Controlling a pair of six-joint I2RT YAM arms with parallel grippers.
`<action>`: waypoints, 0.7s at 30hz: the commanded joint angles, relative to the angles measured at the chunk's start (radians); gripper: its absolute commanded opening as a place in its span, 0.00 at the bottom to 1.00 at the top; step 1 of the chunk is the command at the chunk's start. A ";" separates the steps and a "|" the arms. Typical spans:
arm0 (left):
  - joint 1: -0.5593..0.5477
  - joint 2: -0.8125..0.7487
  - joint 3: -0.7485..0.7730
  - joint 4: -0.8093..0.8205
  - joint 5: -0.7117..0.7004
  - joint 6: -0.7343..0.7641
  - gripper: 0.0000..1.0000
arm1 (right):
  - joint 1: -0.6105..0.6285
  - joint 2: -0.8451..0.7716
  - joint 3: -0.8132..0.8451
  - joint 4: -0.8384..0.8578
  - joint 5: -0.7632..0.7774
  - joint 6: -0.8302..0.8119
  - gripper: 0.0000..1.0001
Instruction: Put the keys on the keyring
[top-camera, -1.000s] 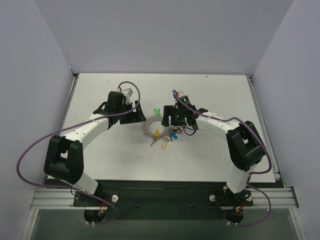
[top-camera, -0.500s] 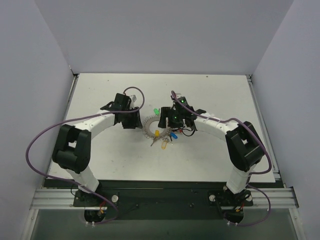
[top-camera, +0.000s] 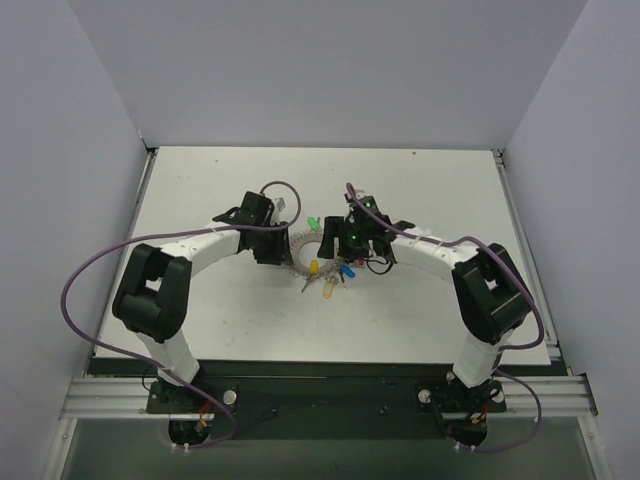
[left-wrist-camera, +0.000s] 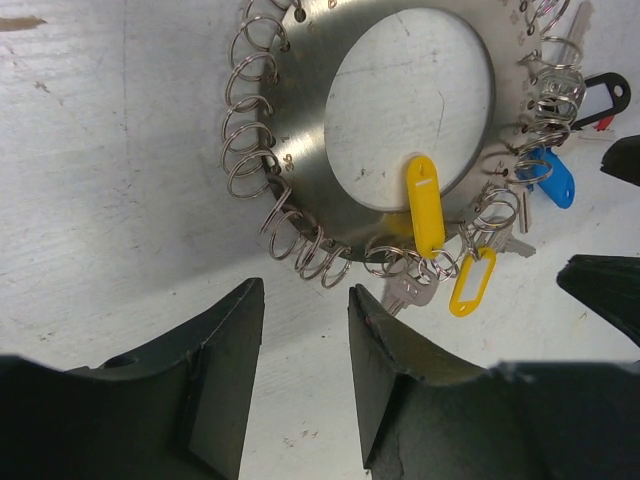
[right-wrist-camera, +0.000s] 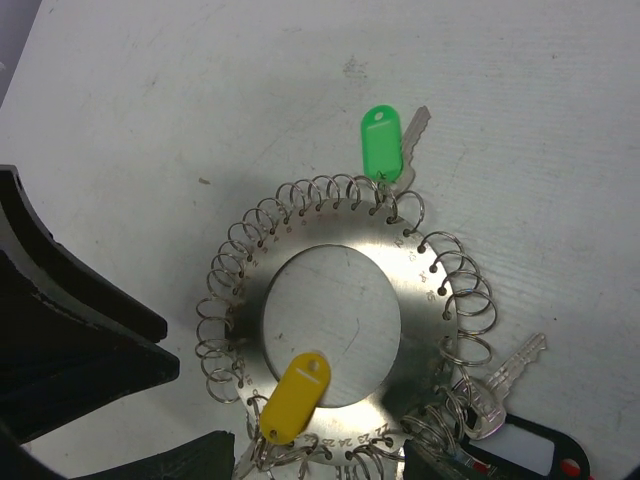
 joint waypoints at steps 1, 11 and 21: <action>-0.013 0.025 0.038 0.008 0.019 0.002 0.45 | -0.015 -0.068 -0.020 0.015 -0.024 0.010 0.66; -0.050 0.063 0.058 0.004 -0.028 0.005 0.39 | -0.035 -0.088 -0.045 0.015 -0.021 0.008 0.67; -0.089 0.101 0.090 -0.025 -0.126 0.014 0.39 | -0.039 -0.088 -0.076 0.027 -0.022 0.014 0.67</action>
